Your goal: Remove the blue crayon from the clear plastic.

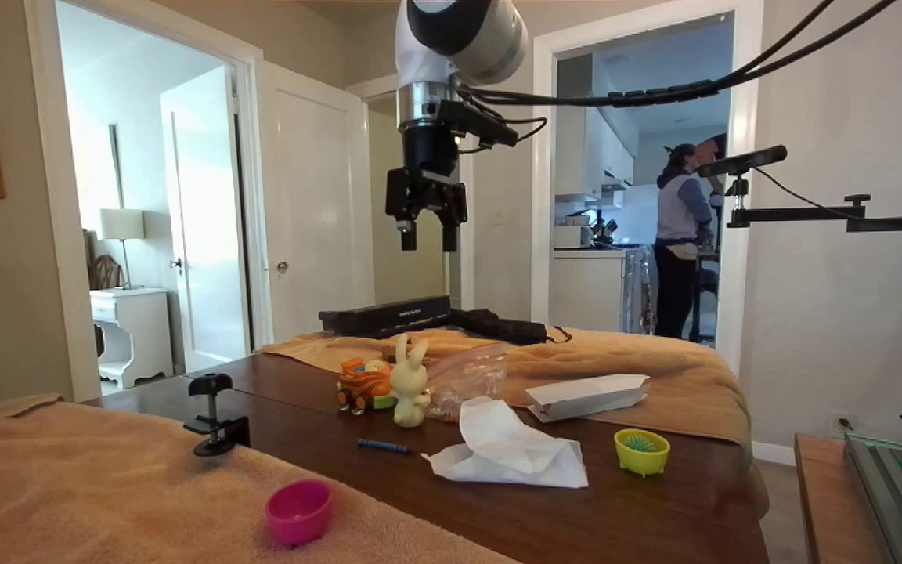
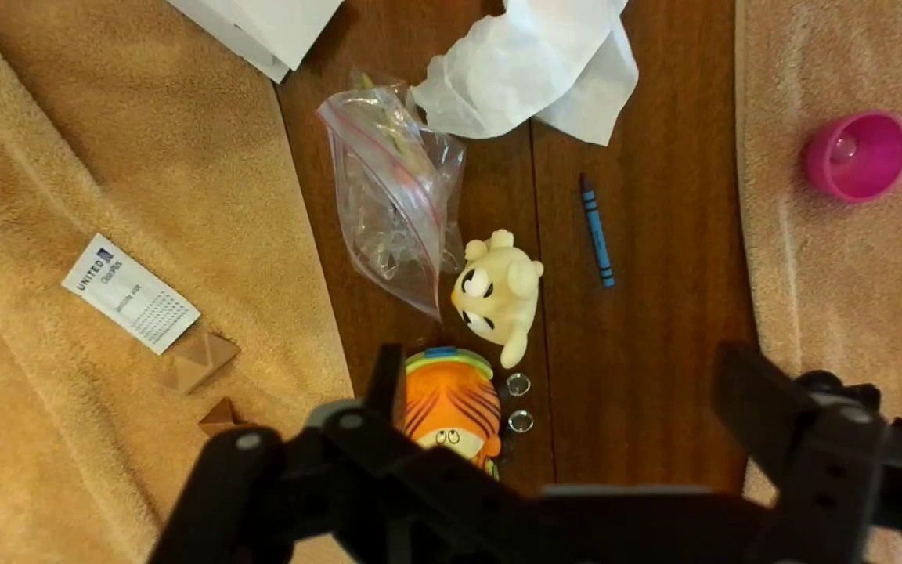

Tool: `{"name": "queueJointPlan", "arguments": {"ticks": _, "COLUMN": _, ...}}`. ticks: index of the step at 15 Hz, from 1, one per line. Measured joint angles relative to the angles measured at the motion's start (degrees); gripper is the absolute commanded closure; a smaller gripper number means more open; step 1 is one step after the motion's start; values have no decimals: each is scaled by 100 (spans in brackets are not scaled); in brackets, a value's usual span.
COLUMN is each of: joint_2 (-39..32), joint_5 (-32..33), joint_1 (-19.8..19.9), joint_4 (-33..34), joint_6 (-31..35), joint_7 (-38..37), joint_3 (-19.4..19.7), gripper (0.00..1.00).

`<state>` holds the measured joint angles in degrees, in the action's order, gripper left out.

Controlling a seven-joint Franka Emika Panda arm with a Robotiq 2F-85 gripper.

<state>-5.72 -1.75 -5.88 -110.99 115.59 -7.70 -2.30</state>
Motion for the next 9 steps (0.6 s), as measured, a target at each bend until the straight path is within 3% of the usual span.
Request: {"name": "queueJointPlan", "arguments": {"ticks": 9, "joint_2": -2, "joint_5": 1, "joint_1": 0, "joint_4": -103, "joint_6": 24, "joint_7": 2, "joint_3": -17, "gripper": 0}}
